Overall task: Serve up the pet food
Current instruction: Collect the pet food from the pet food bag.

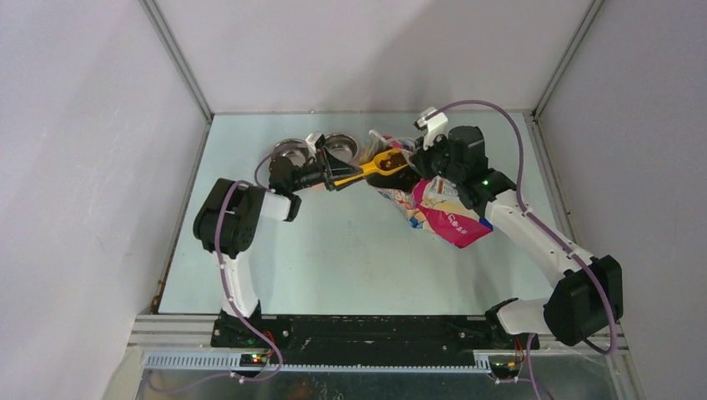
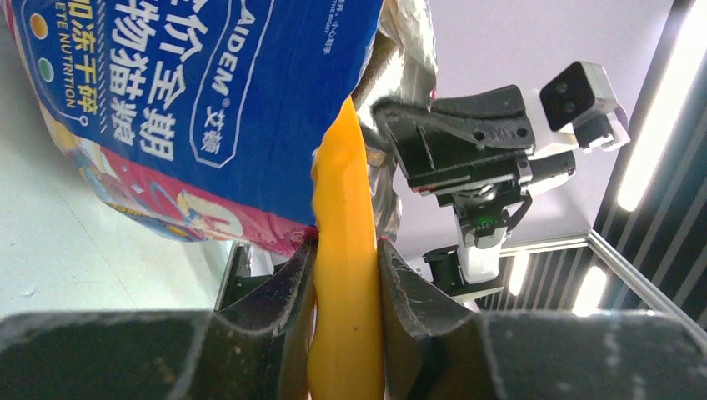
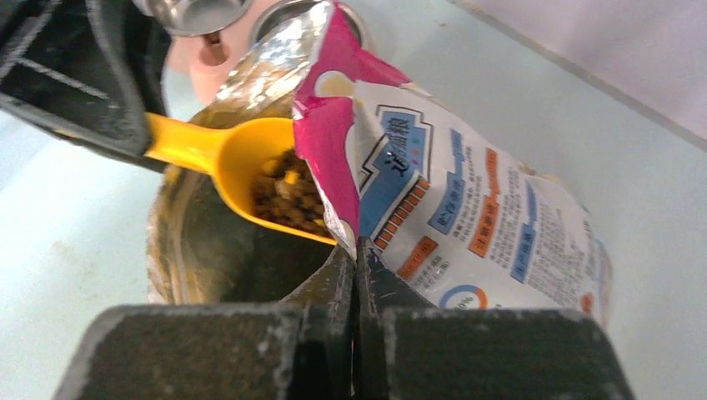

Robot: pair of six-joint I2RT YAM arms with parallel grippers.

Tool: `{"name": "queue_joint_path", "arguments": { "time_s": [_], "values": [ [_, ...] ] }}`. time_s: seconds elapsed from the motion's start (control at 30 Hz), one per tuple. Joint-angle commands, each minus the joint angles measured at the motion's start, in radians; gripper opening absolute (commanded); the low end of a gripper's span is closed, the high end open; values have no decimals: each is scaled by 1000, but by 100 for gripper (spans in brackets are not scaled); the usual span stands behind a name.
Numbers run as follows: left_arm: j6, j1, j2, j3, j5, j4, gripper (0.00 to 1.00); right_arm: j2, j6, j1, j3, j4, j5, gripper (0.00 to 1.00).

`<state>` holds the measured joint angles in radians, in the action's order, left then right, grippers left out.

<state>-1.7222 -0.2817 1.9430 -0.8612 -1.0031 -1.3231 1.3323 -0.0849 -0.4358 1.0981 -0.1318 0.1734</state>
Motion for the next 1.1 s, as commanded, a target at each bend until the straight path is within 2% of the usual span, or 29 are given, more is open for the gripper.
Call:
{"name": "queue_joint_path", "arguments": {
  "time_s": [0.0,0.07,0.13,0.2,0.3,0.33,0.43,0.47,0.67,0.7,0.93,1.07],
  "values": [
    [-43,-50,37,-65,-41,-160,0,71,-12,-30,6,-10,55,0],
    [-22,-63,46,-69,-45,-143,0,89,13,-11,51,-36,57,0],
    [49,-66,41,-67,-44,-48,0,90,32,17,61,-50,59,0],
    [166,-65,27,-76,-47,121,0,85,37,45,61,-62,70,0],
    [401,-58,-26,-102,-28,528,0,53,41,79,62,-73,81,0],
    [486,-58,-50,-105,-15,583,0,44,41,82,62,-73,88,0],
    [563,-57,-83,-119,7,725,0,5,13,78,62,-77,84,0],
    [612,-57,-85,-134,12,828,0,-2,5,74,62,-78,75,0],
    [953,-59,-86,-351,128,1412,0,-43,-32,44,63,-80,27,0],
    [1004,-59,-78,-410,164,1463,0,-46,-34,41,62,-83,25,0],
    [1130,-110,10,-650,282,1817,0,-28,-35,-7,62,-93,33,0],
    [1159,-161,84,-713,313,1920,0,2,-35,-57,63,-96,33,0]
  ]
}}
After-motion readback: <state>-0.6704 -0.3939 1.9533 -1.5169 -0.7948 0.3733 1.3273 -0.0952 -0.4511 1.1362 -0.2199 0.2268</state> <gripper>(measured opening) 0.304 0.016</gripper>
